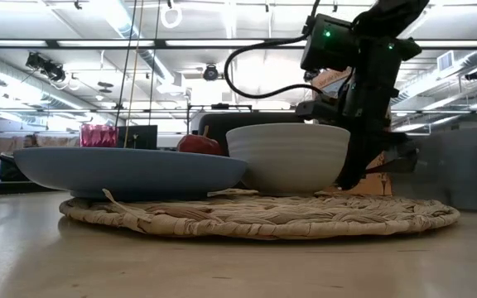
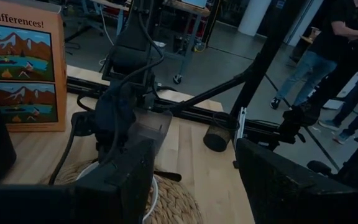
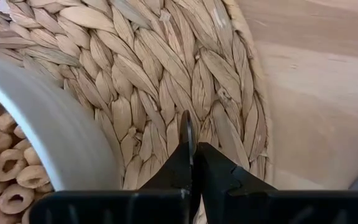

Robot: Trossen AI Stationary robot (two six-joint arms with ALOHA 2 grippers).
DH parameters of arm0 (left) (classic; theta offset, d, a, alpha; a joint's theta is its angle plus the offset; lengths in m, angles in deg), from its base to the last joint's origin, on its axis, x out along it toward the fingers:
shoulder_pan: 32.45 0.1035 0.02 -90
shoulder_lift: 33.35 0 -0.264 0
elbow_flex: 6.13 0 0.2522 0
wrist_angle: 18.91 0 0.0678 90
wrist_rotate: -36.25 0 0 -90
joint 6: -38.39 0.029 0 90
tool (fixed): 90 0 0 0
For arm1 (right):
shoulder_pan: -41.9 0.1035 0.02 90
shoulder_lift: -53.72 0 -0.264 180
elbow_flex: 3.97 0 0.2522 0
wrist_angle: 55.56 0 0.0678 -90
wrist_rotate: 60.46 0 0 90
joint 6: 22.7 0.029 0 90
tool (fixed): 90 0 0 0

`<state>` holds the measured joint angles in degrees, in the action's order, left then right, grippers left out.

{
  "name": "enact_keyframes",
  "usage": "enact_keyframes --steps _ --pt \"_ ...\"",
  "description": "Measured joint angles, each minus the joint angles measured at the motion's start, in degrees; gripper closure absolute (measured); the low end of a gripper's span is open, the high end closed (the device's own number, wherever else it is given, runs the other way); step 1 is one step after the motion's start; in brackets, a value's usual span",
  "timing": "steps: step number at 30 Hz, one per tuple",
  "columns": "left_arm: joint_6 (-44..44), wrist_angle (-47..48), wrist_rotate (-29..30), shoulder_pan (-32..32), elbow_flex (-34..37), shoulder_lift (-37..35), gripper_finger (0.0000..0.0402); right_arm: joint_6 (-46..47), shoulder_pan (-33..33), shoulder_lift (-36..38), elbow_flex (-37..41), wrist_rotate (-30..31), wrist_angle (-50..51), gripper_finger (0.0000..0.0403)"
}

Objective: Arrange a breakfast setting
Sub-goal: Put the spoon on the right side of the table mat, then move the glass on the top right of the table mat

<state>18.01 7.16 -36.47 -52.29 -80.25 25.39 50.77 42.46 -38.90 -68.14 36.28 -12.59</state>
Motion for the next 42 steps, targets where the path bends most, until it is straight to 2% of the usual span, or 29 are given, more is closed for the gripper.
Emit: enact_keyframes --steps 8,18,23,32,37,40,42 --pt "0.0 0.0 0.0 0.0 0.0 0.0 0.0171 -0.6 0.0 0.0 0.0 -0.4 0.0 0.0375" --pt "-0.4 -0.1 0.0 0.0 0.0 0.0 0.0171 -0.3 0.0 0.0 0.0 -0.7 0.1 0.0329" --pt "-1.3 -0.1 0.0 0.0 0.0 0.0 0.0171 -0.3 0.1 0.0 -0.4 -0.7 1.1 0.032" --pt "-1.5 -1.6 0.0 0.0 0.0 0.0 0.0171 -3.8 0.5 0.0 -7.2 1.4 13.9 0.032" --pt "-2.2 -1.0 0.8 1.4 0.0 -0.2 0.0171 -9.2 1.6 0.0 -14.1 5.3 24.0 0.0319" --pt "-6.3 5.4 1.0 5.0 -2.7 -0.6 0.0171 -12.9 3.4 0.6 -19.0 9.4 30.5 0.0316" --pt "-7.4 13.1 1.2 7.9 -6.0 -0.7 0.0171 -14.4 4.9 2.0 -22.1 11.9 33.4 0.0312"
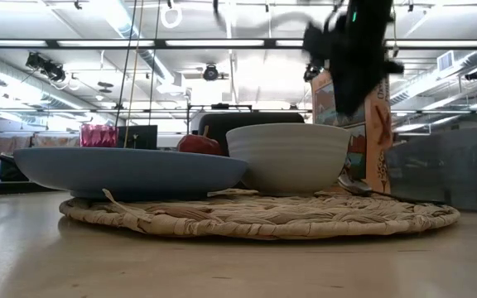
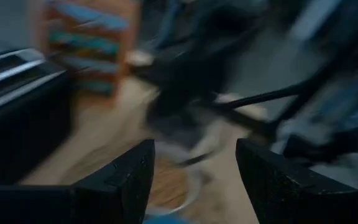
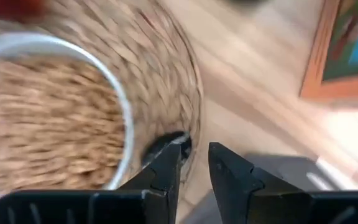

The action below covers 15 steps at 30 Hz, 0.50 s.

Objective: Arrange a breakfast setting
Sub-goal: Move the glass on the top right of the table mat

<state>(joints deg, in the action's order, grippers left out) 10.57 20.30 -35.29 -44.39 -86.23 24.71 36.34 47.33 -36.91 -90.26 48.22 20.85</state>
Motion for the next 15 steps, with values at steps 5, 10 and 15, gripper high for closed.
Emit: enact_keyframes --steps 5,10,15 --pt "-1.2 19.7 0.2 7.5 -6.9 0.0 0.0171 -1.2 5.2 5.8 -5.8 5.8 1.6 0.0293" --pt "-3.9 38.1 1.7 19.5 -11.0 0.5 0.0171 -3.2 12.4 12.1 -8.7 13.0 -0.1 0.0272" --pt "-3.0 44.9 1.0 34.8 -11.0 4.3 0.0171 -12.1 16.9 17.8 -8.8 12.2 -7.7 0.0261"
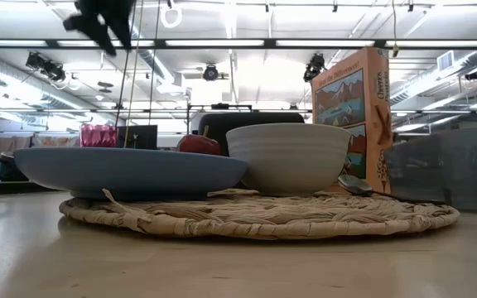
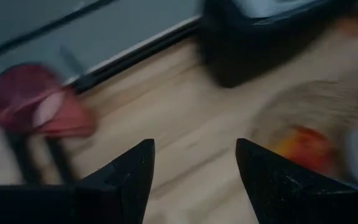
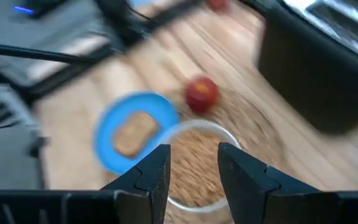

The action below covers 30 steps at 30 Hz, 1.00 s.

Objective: Arrange a breakfast setting
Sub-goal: Move the glass on the top right of the table mat

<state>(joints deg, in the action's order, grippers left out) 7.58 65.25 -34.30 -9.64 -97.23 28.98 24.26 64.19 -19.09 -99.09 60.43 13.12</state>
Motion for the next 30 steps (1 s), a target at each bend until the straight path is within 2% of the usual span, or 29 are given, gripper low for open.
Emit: enact_keyframes --steps 6,11,18,22,25,30 --pt "6.7 0.3 -2.6 14.5 0.0 8.9 0.0171 -12.4 2.1 5.6 0.0 -3.9 -11.5 0.0262" --pt "10.7 0.2 -2.1 24.0 0.0 15.8 0.0171 -19.8 3.3 8.7 0.0 -8.7 -15.6 0.025" --pt "14.9 -1.2 -0.8 31.8 0.0 22.6 0.0171 -21.0 3.5 10.6 0.0 -11.9 -15.9 0.0214" --pt "16.5 -2.0 -0.8 35.0 0.0 26.8 0.0171 -21.0 3.5 11.3 0.0 -13.2 -15.9 0.0207" --pt "17.1 -2.9 -0.7 37.2 0.0 29.4 0.0173 -17.5 3.5 11.4 0.0 -13.2 -11.2 0.0209" --pt "19.9 -4.2 -0.8 38.3 0.1 31.7 0.0211 -10.7 3.3 8.1 0.1 -9.2 7.5 0.021"
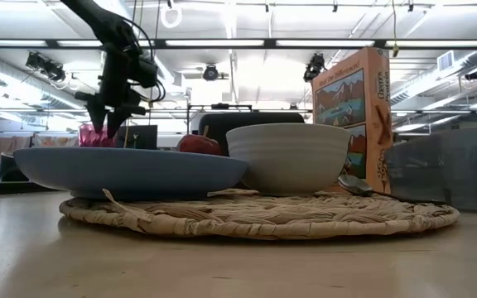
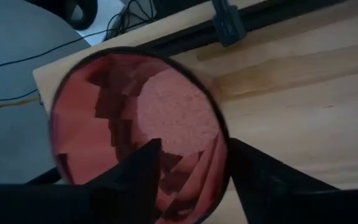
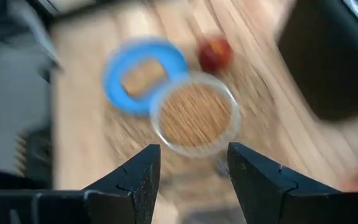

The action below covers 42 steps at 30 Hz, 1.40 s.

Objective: Arrange a breakfast setting
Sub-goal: Move the glass on the top right of the table mat

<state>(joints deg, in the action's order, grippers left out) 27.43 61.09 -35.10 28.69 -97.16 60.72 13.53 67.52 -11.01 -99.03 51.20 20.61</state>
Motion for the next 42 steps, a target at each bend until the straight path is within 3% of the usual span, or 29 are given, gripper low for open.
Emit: enact_keyframes --steps 4,16,22,30,42 --pt "1.3 -0.1 -0.5 0.0 0.0 0.5 0.0258 1.8 -0.6 -1.7 1.3 -0.7 7.1 0.021" --pt "3.1 0.3 -1.7 -1.4 0.0 0.5 0.0384 4.8 -2.1 -0.2 19.0 -3.7 4.2 0.021" --pt "3.3 1.1 -0.5 -4.1 0.0 0.5 0.0388 -9.2 -10.5 -4.2 26.5 -7.3 -8.8 0.021" --pt "2.6 5.6 -0.4 -7.6 0.0 -0.1 0.0388 -25.9 -21.5 -11.3 29.1 -15.6 -15.2 0.021" --pt "1.1 11.2 -0.5 -15.1 0.0 -5.9 0.0388 -28.9 -23.8 -16.7 30.4 -22.8 -12.0 0.021"
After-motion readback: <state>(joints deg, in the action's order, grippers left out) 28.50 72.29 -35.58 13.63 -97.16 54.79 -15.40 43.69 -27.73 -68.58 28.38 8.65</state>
